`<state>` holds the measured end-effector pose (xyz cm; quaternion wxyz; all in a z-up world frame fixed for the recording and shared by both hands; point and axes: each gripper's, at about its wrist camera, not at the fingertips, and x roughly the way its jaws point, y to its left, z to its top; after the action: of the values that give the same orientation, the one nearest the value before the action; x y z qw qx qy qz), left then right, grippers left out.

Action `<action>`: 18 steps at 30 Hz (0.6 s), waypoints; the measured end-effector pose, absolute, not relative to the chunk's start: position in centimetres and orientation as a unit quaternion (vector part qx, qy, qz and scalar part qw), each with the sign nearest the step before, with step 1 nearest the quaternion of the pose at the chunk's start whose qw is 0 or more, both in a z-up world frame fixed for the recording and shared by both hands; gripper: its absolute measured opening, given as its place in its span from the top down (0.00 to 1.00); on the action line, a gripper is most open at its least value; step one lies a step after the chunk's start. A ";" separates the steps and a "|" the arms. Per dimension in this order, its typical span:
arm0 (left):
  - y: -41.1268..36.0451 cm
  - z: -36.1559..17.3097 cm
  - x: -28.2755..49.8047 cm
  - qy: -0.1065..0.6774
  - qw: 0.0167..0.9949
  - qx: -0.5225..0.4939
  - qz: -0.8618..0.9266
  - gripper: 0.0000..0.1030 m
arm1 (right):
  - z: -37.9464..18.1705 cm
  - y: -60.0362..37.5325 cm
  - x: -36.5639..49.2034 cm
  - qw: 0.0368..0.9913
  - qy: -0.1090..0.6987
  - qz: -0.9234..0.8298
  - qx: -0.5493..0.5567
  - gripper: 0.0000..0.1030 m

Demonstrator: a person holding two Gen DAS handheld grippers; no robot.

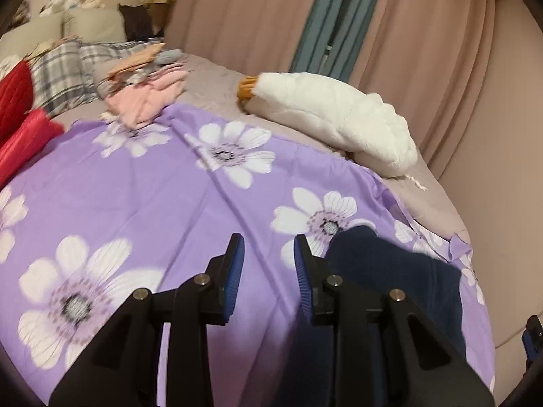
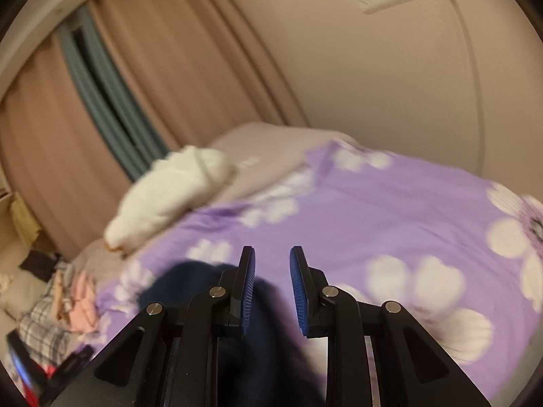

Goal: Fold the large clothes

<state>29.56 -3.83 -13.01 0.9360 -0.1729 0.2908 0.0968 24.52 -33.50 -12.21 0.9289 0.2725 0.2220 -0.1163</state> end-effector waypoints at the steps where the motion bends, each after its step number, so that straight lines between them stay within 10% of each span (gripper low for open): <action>1: -4.3 -13.3 30.9 0.299 0.934 -0.170 0.098 0.72 | -12.4 -32.9 25.8 0.927 0.232 -0.117 0.271 0.76; 8: -8.3 -23.7 38.7 0.461 0.873 -0.128 0.091 0.72 | -21.8 -30.7 32.9 0.903 0.335 -0.200 0.179 0.76; 18: -6.5 -24.6 37.9 0.445 0.868 -0.200 0.088 0.70 | -29.9 -35.3 34.2 0.856 0.405 -0.184 0.264 0.76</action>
<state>37.93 -6.45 -24.58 0.8682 -0.2003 0.4454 0.0882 34.19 -35.29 -29.89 0.8558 0.2640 0.4053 -0.1837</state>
